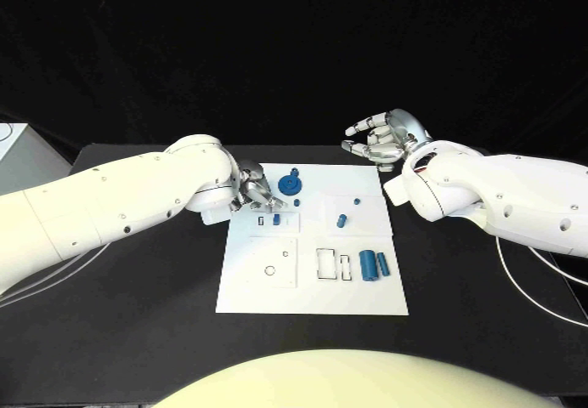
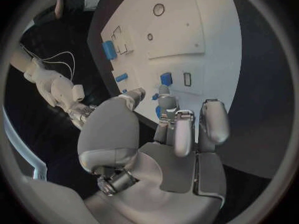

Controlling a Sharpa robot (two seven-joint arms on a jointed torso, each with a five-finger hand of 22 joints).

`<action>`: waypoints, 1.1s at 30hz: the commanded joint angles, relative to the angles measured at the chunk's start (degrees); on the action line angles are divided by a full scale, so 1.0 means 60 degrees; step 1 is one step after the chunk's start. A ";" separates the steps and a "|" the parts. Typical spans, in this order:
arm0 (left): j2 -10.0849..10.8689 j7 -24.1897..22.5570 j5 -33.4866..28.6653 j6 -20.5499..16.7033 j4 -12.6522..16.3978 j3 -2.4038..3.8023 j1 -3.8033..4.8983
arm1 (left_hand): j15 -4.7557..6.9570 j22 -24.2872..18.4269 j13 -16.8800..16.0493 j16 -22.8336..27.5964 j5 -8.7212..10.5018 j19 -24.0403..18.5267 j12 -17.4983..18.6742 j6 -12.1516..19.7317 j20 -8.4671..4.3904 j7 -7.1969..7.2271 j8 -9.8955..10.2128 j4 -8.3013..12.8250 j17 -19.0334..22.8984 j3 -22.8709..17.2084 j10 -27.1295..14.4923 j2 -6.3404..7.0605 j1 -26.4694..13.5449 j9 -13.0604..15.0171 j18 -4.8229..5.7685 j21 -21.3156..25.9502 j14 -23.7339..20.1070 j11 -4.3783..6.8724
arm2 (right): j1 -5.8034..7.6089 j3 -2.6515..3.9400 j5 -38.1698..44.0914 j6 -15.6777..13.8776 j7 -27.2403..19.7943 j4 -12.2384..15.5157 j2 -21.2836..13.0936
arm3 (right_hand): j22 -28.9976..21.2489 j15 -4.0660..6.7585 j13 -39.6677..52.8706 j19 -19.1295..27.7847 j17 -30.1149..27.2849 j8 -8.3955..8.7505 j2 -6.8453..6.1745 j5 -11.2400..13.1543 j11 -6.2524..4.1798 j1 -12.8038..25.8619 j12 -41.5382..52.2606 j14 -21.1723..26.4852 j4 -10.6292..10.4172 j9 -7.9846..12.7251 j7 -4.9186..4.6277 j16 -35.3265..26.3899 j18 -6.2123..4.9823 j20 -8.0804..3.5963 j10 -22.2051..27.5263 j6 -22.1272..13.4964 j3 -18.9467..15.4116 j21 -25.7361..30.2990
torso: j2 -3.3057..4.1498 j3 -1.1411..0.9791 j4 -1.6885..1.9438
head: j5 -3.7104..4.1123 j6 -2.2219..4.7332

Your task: Assemble the parts on the task board

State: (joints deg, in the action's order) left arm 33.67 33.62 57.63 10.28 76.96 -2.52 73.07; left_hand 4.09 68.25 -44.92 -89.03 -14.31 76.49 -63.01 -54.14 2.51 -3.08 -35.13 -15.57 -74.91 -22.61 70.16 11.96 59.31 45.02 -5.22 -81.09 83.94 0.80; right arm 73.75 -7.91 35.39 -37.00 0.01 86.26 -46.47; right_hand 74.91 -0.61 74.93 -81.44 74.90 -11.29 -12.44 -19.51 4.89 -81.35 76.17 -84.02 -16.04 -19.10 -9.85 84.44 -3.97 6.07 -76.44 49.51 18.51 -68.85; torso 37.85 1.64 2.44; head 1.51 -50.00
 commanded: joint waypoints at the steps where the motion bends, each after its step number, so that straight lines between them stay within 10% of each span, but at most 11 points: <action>1: 0.0094 -0.0228 -0.0454 -0.0148 0.0081 0.0088 0.0123 | -0.0050 -0.0140 0.0263 0.0091 -0.0034 -0.0160 0.0204 0.0123 0.0010 -0.0035 0.0097 -0.0084 -0.1950 0.0051 -0.0230 -0.0003 0.0194 0.0010 0.0064 0.0089 0.0799 -0.0022 | -0.0014 0.0001 0.0070 0.0110 -0.0100 -0.0015 -0.0003 | 0.0098 0.0040 0.0354 0.0071 0.0377 -0.0047 -0.0024 -0.0064 0.0002 0.0081 -0.0041 -0.0411 0.0013 -0.0014 -0.0007 -0.0053 -0.0126 0.0014 0.0058 -0.0062 0.0045 0.0059 | 0.0007 -0.0002 -0.0012 | -0.0017 0.0027; 14: 0.0115 -0.0541 -0.0559 0.0352 -0.1244 0.0389 0.0656 | -0.0434 -0.0602 0.1042 0.0300 -0.0113 -0.0520 0.0654 0.1074 0.0318 -0.0568 0.1071 -0.0180 -0.1493 0.0150 -0.0955 -0.0176 0.1064 -0.0594 -0.0032 0.0360 0.0591 -0.0475 | -0.0025 0.0001 0.0066 0.0136 -0.0093 -0.0077 -0.0029 | 0.0107 0.0039 0.0354 0.0061 0.0385 -0.0058 -0.0021 -0.0070 0.0003 0.0104 -0.0035 -0.0414 0.0009 -0.0017 -0.0007 -0.0051 -0.0122 0.0015 0.0054 -0.0073 0.0060 0.0047 | 0.0059 -0.0003 -0.0024 | -0.0127 0.0333; 33: -0.1059 -0.0692 -0.0206 0.1131 -0.3469 0.0207 0.0707 | -0.0477 -0.0458 0.0915 0.0260 -0.0060 -0.0421 0.0470 0.0926 0.0377 -0.0569 0.1115 -0.0201 -0.1554 0.0502 -0.0885 -0.0313 0.0575 -0.0763 -0.0015 0.0287 0.0620 -0.0499 | -0.0025 0.0001 0.0067 0.0140 -0.0100 0.0025 -0.0074 | 0.0107 0.0039 0.0354 0.0061 0.0385 -0.0058 -0.0021 -0.0070 0.0003 0.0104 -0.0035 -0.0414 0.0009 -0.0017 -0.0007 -0.0051 -0.0122 0.0015 0.0054 -0.0073 0.0060 0.0047 | 0.0265 0.0020 -0.0077 | -0.0256 0.0472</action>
State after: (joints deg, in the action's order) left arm 27.77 30.14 55.94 13.79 56.91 -1.22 77.25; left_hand 1.61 65.59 -39.52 -87.37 -14.87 73.92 -59.90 -48.18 4.73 -6.60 -28.62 -16.69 -74.90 -19.90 64.72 9.98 63.31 40.50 -5.22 -79.14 84.13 -2.07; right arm 73.62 -7.91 35.37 -36.94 0.00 86.23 -46.90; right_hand 74.95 -0.61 74.91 -81.44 74.93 -11.29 -12.44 -19.75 4.89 -81.36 76.17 -84.02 -16.04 -19.14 -9.85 84.44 -3.97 6.07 -76.44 49.51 18.51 -68.85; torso 39.16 1.75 2.04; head 0.04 -47.26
